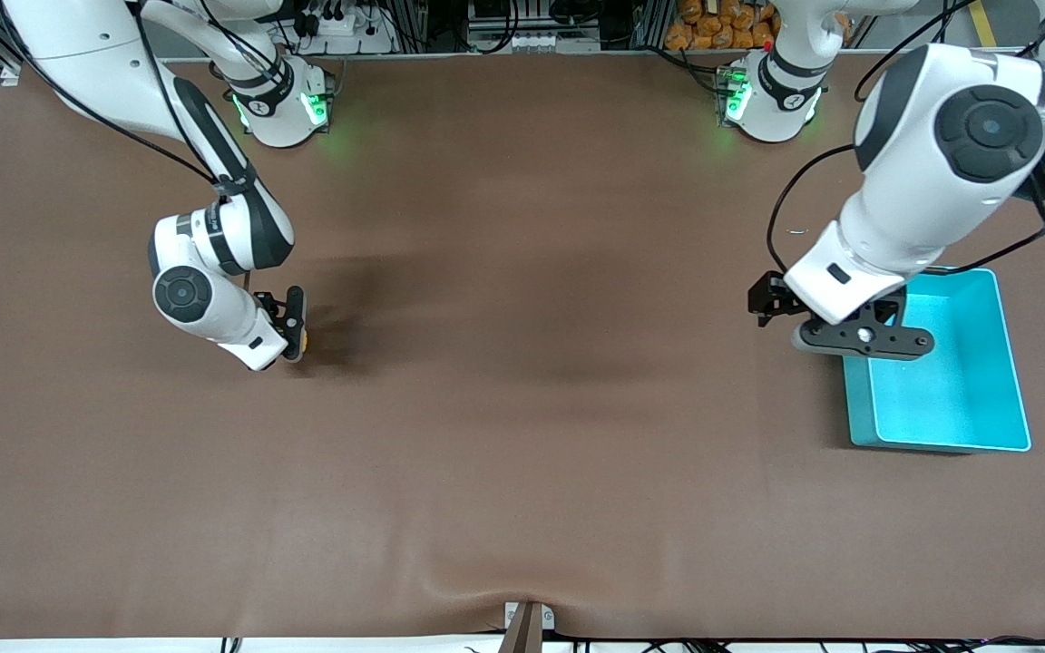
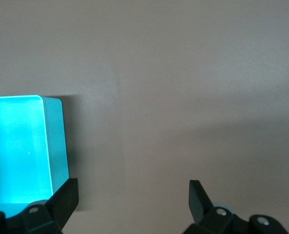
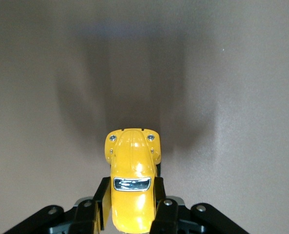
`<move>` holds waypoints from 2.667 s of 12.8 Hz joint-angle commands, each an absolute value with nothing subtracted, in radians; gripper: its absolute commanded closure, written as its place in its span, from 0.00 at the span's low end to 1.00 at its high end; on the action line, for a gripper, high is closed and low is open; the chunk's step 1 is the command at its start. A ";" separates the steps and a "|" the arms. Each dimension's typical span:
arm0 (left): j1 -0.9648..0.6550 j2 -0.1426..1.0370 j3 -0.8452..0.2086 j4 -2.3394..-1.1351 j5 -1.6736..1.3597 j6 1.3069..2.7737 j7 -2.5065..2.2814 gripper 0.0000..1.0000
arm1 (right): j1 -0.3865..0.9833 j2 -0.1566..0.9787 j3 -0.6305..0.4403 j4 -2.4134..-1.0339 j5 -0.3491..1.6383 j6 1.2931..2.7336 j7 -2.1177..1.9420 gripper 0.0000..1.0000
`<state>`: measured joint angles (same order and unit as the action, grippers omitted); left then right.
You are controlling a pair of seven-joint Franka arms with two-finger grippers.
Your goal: Wind and store yellow beetle car
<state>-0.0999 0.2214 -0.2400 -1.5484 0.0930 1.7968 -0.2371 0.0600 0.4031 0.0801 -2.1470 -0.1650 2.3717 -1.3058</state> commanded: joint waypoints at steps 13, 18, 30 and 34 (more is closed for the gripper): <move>-0.045 0.252 -0.241 -1.629 -0.155 1.819 -0.634 0.00 | -0.034 0.460 0.084 -2.163 -0.259 2.450 -1.344 0.54; 0.000 0.169 -0.252 -1.781 -0.161 1.943 -0.638 0.00 | -0.049 0.463 0.084 -2.161 -0.261 2.450 -1.345 0.55; -0.028 0.192 -0.264 -1.844 -0.238 2.148 -1.029 0.00 | -0.129 0.462 0.084 -2.112 -0.262 2.425 -1.390 0.53; -0.028 0.206 -0.264 -1.838 -0.236 2.154 -1.068 0.00 | -0.173 0.453 0.092 -2.088 -0.235 2.376 -1.394 0.00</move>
<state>-0.0289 0.2035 -0.2607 -1.8371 -0.2192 2.1371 -1.0430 -0.1403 0.4391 0.0735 -2.1188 -0.2381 2.4017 -1.3820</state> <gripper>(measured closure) 0.000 0.326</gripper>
